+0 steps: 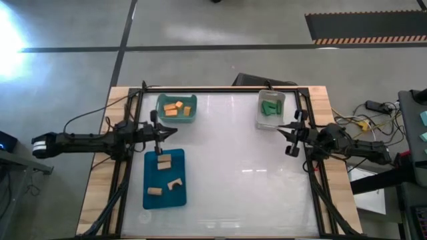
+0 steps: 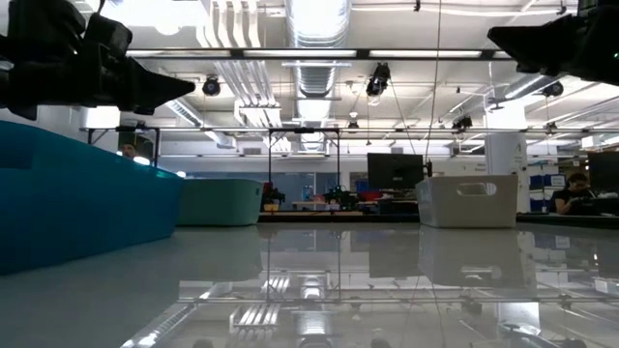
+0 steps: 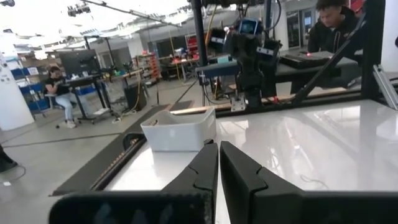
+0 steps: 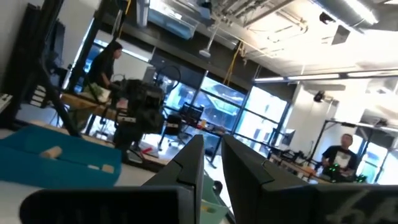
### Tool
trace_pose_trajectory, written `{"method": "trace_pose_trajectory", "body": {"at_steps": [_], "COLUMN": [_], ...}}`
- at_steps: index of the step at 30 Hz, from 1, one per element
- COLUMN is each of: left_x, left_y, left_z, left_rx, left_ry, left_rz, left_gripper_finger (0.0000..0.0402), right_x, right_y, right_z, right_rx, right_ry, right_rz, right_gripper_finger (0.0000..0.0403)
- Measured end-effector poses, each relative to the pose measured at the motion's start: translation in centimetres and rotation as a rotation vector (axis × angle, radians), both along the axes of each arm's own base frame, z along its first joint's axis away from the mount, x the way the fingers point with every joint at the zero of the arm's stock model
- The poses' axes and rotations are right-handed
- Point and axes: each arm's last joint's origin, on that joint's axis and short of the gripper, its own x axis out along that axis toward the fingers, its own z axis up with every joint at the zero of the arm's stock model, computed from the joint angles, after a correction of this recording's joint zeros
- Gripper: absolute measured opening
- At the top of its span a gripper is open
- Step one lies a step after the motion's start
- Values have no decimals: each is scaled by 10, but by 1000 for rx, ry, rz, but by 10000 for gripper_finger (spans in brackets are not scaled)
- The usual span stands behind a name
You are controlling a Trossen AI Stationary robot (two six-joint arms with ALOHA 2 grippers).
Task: Sort & place blocks by color
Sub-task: Return to Home Position
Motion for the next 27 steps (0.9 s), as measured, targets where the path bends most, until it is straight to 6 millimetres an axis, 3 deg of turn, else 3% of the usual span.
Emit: {"method": "trace_pose_trajectory", "body": {"at_steps": [10,18,27], "left_x": [6,12,18], "left_y": [1,3,4], "left_z": [-10,-22,-37], "left_rx": [-19,-41,-67], "left_ry": [86,179,294], "left_rz": [0,0,0], "left_gripper_finger": [0,0,0], "right_x": [1,6,9], "right_y": [1,1,0], "right_z": [-2,-17,-28], "right_rx": [127,353,423], "right_ry": [17,156,272], "right_rz": [101,138,126], "right_gripper_finger": [47,47,47]}}
